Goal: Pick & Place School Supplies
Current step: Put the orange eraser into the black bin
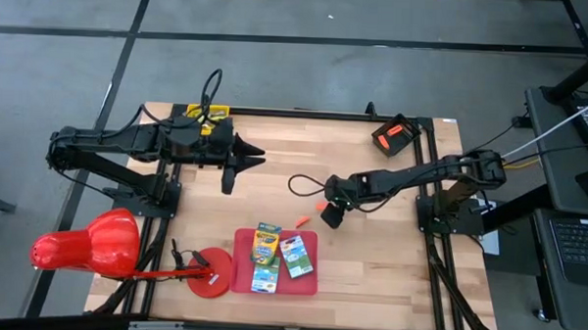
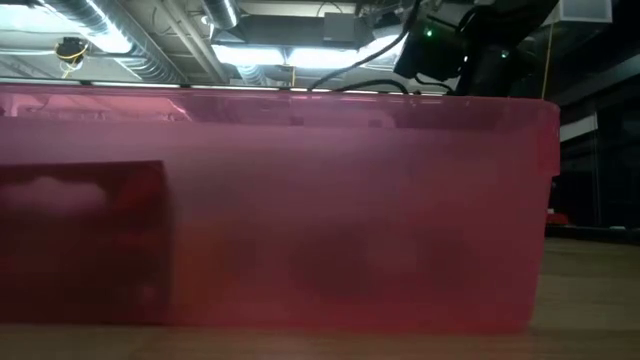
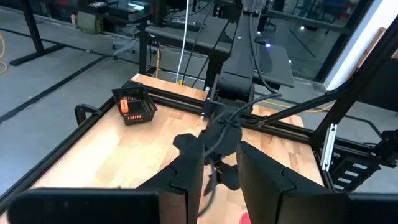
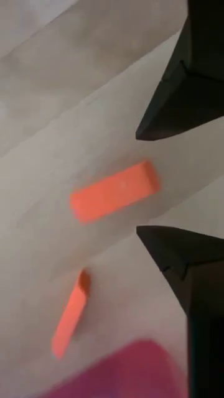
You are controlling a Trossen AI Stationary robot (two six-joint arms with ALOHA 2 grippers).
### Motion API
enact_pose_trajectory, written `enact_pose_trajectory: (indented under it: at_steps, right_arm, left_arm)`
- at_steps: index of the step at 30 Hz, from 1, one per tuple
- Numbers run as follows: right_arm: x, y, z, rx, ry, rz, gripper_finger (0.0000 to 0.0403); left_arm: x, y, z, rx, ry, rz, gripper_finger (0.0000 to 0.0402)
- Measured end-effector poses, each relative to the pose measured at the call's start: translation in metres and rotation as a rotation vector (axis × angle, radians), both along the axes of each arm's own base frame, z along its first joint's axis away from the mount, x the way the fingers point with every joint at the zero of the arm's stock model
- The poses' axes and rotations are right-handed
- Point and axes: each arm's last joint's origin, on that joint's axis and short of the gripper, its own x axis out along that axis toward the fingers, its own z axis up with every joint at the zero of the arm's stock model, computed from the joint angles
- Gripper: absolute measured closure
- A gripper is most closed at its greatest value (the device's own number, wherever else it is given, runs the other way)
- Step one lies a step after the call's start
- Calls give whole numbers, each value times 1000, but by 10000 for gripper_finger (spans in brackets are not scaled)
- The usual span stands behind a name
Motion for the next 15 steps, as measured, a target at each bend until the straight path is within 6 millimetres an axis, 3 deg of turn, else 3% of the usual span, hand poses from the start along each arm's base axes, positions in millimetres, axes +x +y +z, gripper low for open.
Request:
enact_pose_trajectory:
  at_steps: [6,15]
  right_arm:
    - [4,-4,-1,-24,-24,93,168]
    - [11,-6,-27,57,46,180,185]
  left_arm:
    - [0,0,1,2,-6,0,309]
    - [0,0,0,26,7,-5,309]
